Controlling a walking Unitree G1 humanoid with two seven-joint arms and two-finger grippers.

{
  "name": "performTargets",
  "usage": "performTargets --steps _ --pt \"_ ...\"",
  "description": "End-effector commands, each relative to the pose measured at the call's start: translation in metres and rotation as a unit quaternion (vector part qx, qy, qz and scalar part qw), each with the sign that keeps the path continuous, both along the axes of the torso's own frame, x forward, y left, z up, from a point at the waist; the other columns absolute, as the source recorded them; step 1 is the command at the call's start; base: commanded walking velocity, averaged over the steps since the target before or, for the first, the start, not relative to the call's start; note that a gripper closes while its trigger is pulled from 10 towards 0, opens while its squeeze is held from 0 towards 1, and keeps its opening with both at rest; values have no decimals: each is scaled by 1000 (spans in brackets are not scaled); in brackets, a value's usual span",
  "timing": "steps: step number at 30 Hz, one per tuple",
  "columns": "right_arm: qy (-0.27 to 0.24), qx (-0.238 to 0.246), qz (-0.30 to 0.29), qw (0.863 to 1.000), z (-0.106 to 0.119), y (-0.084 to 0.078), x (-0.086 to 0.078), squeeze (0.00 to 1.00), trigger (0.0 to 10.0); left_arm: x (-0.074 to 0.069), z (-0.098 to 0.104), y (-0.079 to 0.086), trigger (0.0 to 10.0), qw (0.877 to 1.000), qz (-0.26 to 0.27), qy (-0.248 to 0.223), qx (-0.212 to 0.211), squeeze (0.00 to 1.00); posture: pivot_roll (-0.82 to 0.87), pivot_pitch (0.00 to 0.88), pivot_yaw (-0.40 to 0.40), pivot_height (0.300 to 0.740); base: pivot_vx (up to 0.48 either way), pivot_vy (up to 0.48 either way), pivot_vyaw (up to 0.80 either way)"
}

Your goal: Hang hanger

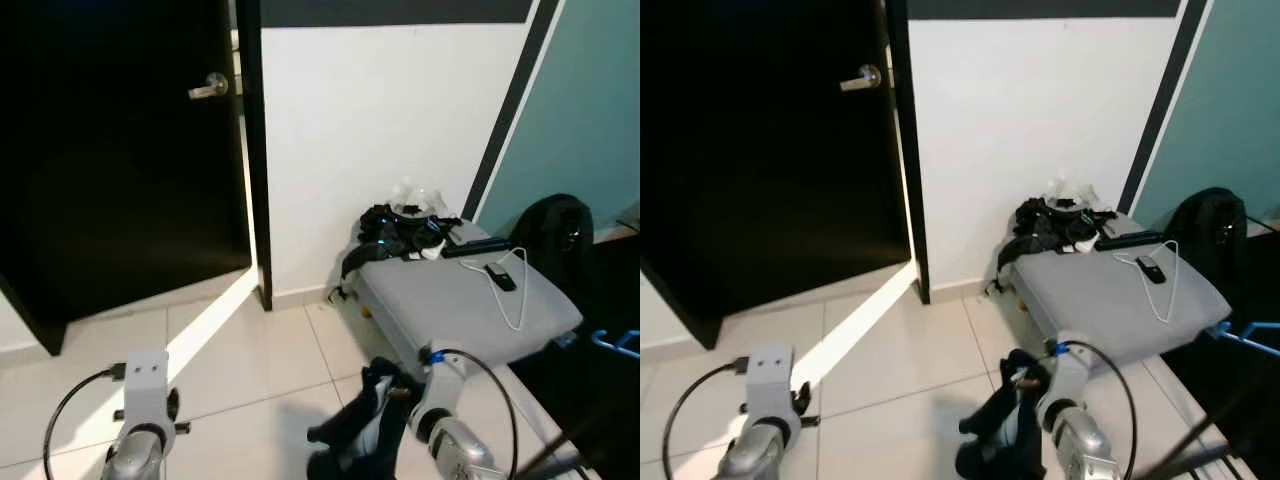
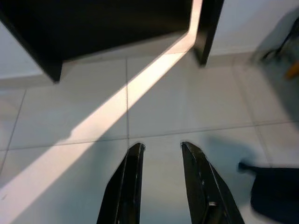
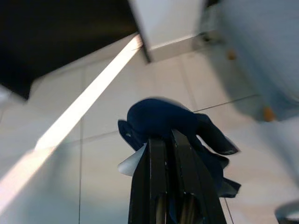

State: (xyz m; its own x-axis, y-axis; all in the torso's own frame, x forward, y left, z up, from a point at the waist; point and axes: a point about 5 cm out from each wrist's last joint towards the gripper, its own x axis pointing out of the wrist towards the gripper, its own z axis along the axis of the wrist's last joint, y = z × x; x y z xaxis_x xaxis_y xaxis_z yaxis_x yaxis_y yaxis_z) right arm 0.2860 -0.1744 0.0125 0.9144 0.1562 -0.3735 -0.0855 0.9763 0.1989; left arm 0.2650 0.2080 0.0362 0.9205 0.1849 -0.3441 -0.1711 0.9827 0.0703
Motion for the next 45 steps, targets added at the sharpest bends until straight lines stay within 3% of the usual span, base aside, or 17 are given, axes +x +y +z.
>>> performTargets --steps 1,9,15,19,36,42,45 --pt "-21 3 7 1000 7 4 4 0 10000 -5 -6 0 10000 1000 1 14 -13 0 -66 40 -53 735 0 0 800" --pt "-24 13 2 1000 10 6 7 0 10000 -8 -6 -10 10000 998 -53 31 -8 0 -66 45 -57 735 0 0 800" --pt "-23 16 15 1000 10 10 7 0 10000 -8 1 -11 10000 998 -27 11 -55 0 -55 43 -66 735 0 0 800" --pt "-23 13 14 1000 11 11 9 0 10000 -6 5 -10 10000 993 -15 12 -117 0 -43 43 -66 735 0 0 800" --pt "-17 13 11 1000 9 8 9 0 10000 -4 4 -7 10000 994 -23 43 -94 0 -28 33 -66 735 0 0 800" --pt "-28 16 11 999 15 15 16 0 10000 2 5 -3 10000 999 -13 42 -23 0 -23 36 -70 735 0 0 800" --pt "-30 17 12 999 16 17 17 0 10000 2 7 -1 10000 999 -7 35 -10 0 -24 37 -69 735 0 0 800"
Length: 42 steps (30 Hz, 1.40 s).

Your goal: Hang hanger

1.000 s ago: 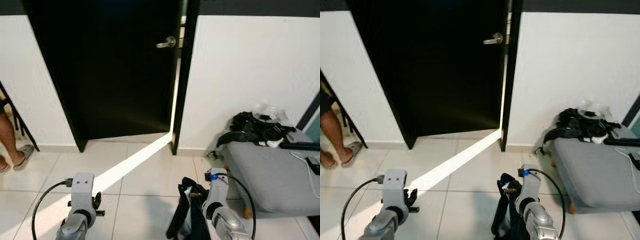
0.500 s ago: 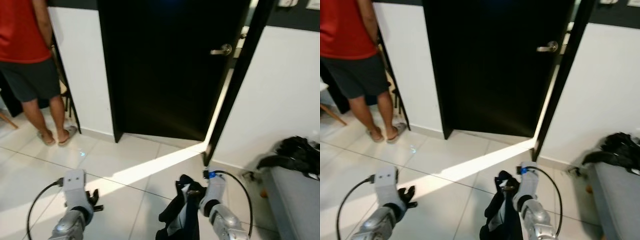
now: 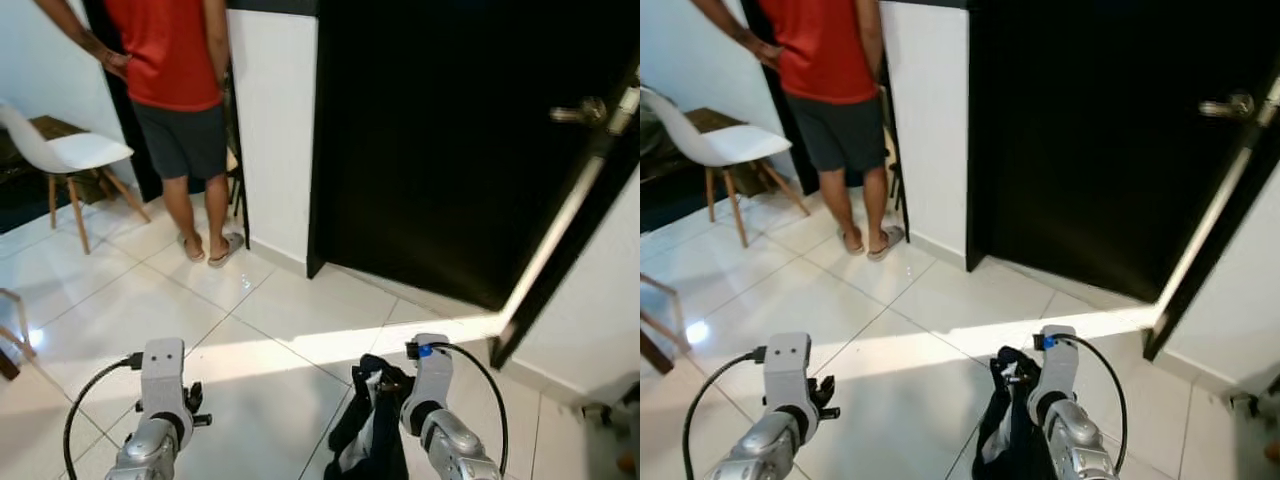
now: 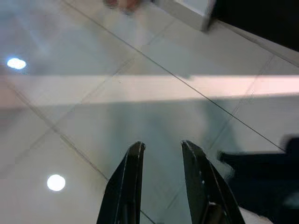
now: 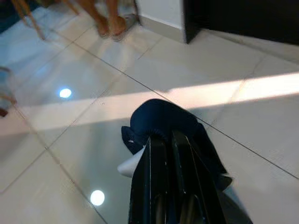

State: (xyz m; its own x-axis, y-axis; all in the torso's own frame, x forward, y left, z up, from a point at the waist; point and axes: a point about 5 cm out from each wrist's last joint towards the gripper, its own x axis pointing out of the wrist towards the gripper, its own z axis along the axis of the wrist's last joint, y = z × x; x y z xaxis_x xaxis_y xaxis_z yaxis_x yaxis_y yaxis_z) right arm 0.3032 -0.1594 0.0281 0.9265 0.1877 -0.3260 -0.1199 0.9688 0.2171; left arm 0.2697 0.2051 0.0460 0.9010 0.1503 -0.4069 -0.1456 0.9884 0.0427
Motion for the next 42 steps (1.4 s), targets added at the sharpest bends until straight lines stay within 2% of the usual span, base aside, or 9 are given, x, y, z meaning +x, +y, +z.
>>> performTargets --steps 1,6,7,10,15,22,25,33,42 --pt "-7 6 1 1000 1 3 0 0 10000 -2 -2 3 10000 1000 5 3 10 0 -25 39 -69 735 0 0 800" --pt "-10 4 1 1000 1 2 -1 0 10000 -3 0 3 10000 1000 -5 3 3 0 -30 48 -68 735 0 0 800" --pt "-10 1 -5 1000 0 -3 -3 0 10000 -1 5 -1 10000 1000 -21 -15 -8 0 -31 49 -66 735 0 0 800" --pt "-9 1 -11 1000 0 -5 -3 0 10000 0 7 -4 10000 999 -26 -21 -11 0 -32 50 -62 735 0 0 800" --pt "-8 -3 -21 1000 -1 -7 -4 0 10000 2 5 -7 10000 999 -39 -18 8 0 -27 49 -69 735 0 0 800" --pt "-7 -3 -19 1000 -2 -4 -5 0 10000 0 3 -7 10000 999 -31 -17 -1 0 -22 46 -72 735 0 0 800" --pt "-10 -2 -17 1000 -1 -4 -4 0 10000 -3 5 -8 10000 999 -27 -24 -22 0 -19 44 -75 735 0 0 800" --pt "-17 -2 33 999 3 7 0 0 10000 -3 11 -7 10000 999 -24 -47 -1 0 -1 34 -94 735 0 0 800" --pt "-36 8 38 999 14 11 6 0 10000 -3 15 -10 10000 997 -31 -68 -13 0 1 26 -99 735 0 0 800"
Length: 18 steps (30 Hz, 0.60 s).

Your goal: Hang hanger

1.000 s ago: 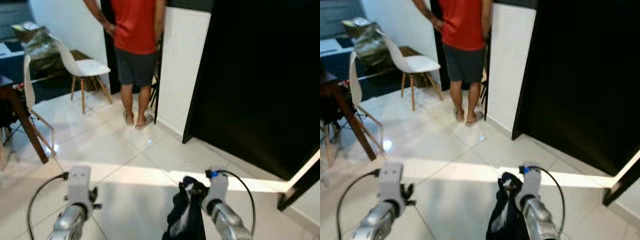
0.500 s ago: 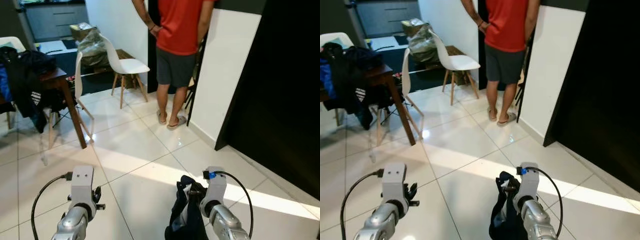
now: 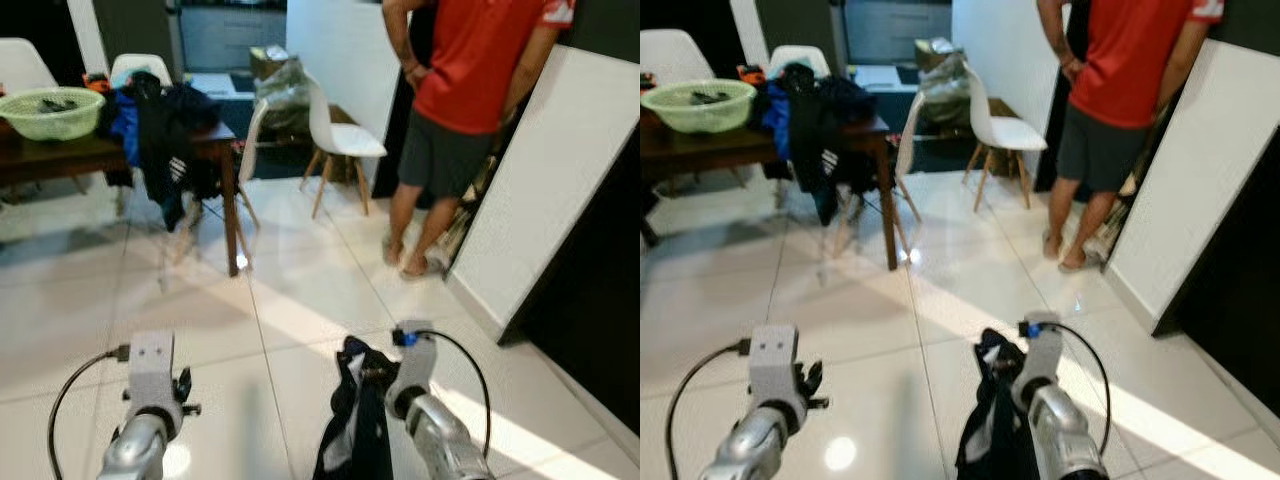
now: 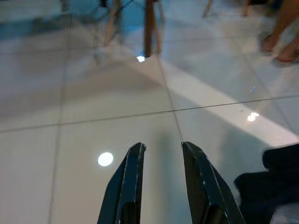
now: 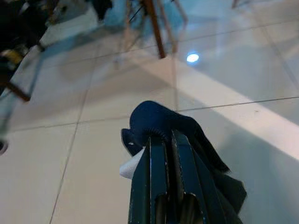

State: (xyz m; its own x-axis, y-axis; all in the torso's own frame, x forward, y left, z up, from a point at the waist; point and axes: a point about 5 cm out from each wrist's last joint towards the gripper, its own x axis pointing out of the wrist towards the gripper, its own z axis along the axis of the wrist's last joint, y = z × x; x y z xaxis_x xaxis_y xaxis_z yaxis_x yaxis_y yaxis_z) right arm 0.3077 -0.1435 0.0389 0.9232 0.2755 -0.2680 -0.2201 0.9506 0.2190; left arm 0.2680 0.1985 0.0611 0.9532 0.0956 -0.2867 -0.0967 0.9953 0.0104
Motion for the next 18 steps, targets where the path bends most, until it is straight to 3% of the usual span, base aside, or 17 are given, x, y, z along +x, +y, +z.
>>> performTargets --steps 1,8,11,13,15,18 --pt "-10 6 -8 1000 6 -5 4 0 10000 -1 1 -4 10000 1000 -5 -5 -1 0 4 26 -100 735 0 0 800" --pt "-42 27 14 999 27 1 15 0 10000 1 10 -2 10000 1000 -3 -27 14 0 6 33 -96 735 0 0 798" --pt "-76 47 36 995 48 10 23 0 10000 4 18 -2 10000 999 0 -44 15 0 8 34 -102 735 0 0 752" --pt "-94 55 41 993 60 13 28 0 10000 8 26 -3 10000 998 2 -59 13 0 12 36 -105 735 0 0 0" --pt "-122 41 52 990 79 16 36 0 10000 19 50 -4 10000 995 4 -96 7 0 17 38 -112 735 0 0 0" --pt "-133 26 55 989 86 17 39 0 10000 23 59 -6 10000 994 -3 -111 13 0 22 39 -116 735 0 0 0"
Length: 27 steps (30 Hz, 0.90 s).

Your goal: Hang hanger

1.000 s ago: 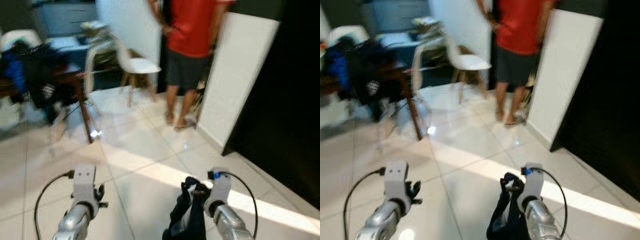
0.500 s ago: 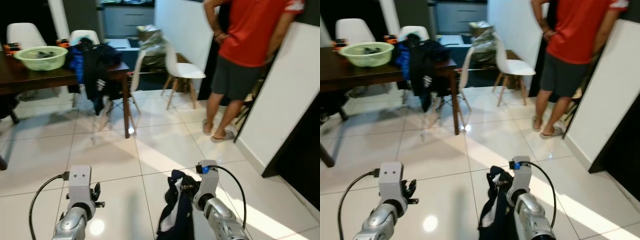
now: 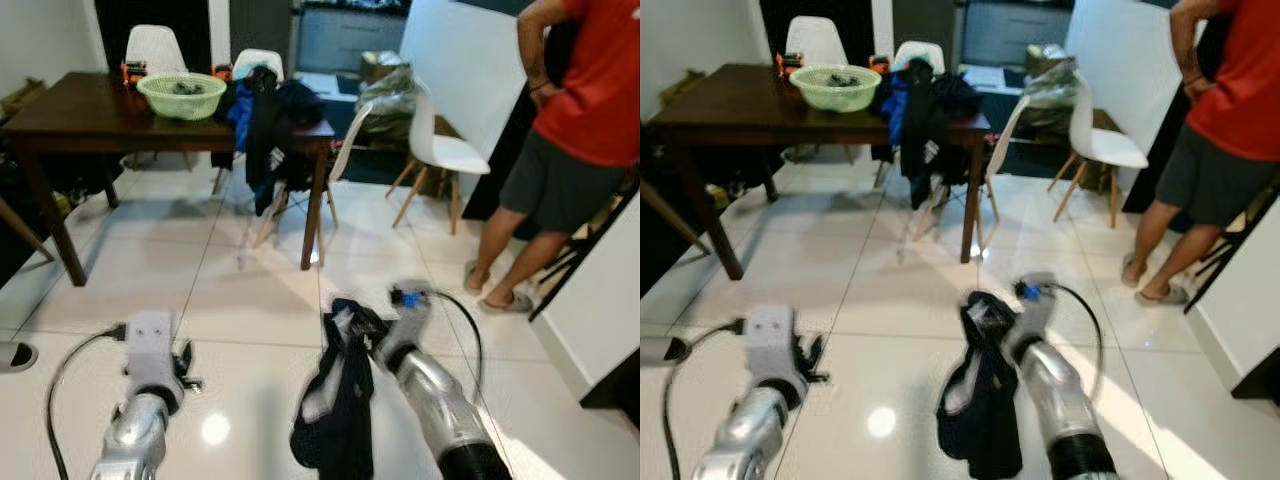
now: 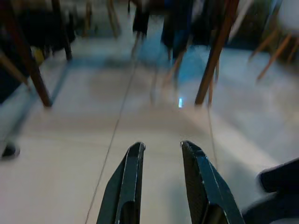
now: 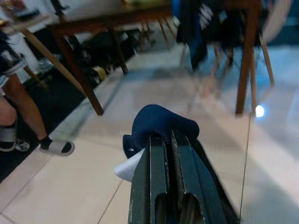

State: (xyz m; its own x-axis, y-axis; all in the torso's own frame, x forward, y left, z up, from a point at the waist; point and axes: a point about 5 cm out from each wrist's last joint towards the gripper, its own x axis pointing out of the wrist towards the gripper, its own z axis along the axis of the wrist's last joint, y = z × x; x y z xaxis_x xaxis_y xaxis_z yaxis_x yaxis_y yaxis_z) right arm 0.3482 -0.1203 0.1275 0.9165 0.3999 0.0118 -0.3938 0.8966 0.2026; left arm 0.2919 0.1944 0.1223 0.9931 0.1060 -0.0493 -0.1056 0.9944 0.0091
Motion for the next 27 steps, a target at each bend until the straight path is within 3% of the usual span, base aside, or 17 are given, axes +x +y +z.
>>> performTargets --steps 1,7,13,21,27 --pt "-4 -19 -7 1000 2 -6 0 0 10000 2 4 -4 10000 1000 -11 2 3 0 20 41 -116 735 0 0 0" --pt "-39 -10 6 999 28 -3 4 0 10000 6 22 -5 10000 999 -6 -37 -6 0 14 37 -113 735 0 0 0" --pt "-78 64 56 993 76 10 3 0 10000 15 59 0 10000 995 7 -103 6 0 3 39 -102 735 223 0 0" --pt "-103 88 53 989 96 11 5 0 10000 21 90 -6 10000 990 -10 -141 31 0 -6 36 -98 735 352 0 0" --pt "-109 78 58 989 99 14 4 0 10000 22 97 -7 10000 988 -10 -148 32 0 -9 37 -95 735 357 0 0"
